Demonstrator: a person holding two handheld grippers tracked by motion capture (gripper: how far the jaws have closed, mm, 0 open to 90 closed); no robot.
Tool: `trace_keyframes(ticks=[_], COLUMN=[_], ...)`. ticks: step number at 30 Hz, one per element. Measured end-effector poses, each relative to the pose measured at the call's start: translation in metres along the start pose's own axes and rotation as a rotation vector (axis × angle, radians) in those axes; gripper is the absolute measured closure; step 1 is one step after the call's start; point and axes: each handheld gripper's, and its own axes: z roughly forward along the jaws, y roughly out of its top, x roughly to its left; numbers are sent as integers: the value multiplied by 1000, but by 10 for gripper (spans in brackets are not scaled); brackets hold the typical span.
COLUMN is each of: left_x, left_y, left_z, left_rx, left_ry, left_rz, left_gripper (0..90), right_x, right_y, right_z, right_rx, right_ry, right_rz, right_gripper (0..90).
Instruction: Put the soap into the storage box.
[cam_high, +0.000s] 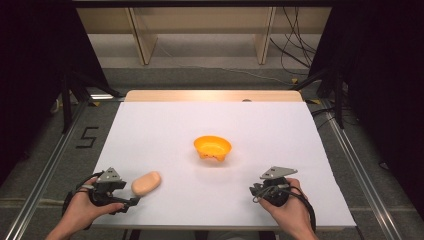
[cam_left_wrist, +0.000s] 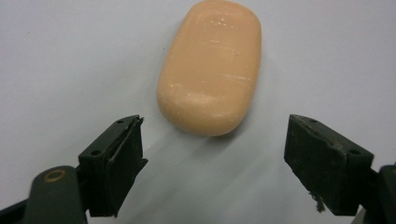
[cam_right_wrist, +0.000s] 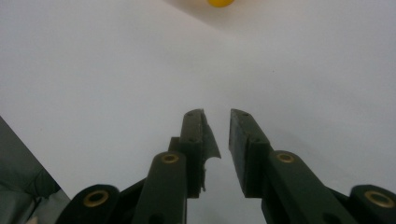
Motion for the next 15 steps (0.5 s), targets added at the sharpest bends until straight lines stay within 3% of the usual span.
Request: trace_keyframes(ticks=[1,3,4,5,7,8,11,12,13,15], left_x=[0,0,1,1,4,7,8,11,11,11], left_y=[1,2,6,6,14,17,22,29,29,34], left_z=[-1,-2,-3,-3,-2,-4,-3,-5,-5,-5], left_rx=[8,10,16,16,73,130,148,208,208,265], left_ry=[-15,-30,-55,-55,-42,-41,-37,-52,-52,-52], left_rz=[2,2,-37,-37,-48,-16,-16,17,17,-45], left_gripper=[186,174,174,174,170,172,175,174,174,175], right_x=[-2,-2,-2,-2,-3,-3,-3,-5,-5,-4], right_y=[-1,-1,-2,-2,-2,-2,-2,-2,-2,-2], right_z=[2,0,1,1,2,2,2,3,3,1], right_rx=[-28,-6,-9,-9,-9,-13,-13,-21,-21,6], right_ry=[-5,1,-6,-6,-4,-1,-2,-10,-10,-7], right_rz=[-16,-7,18,18,17,12,11,-9,-9,19], right_gripper=[742,734,723,723,710,709,707,704,704,703])
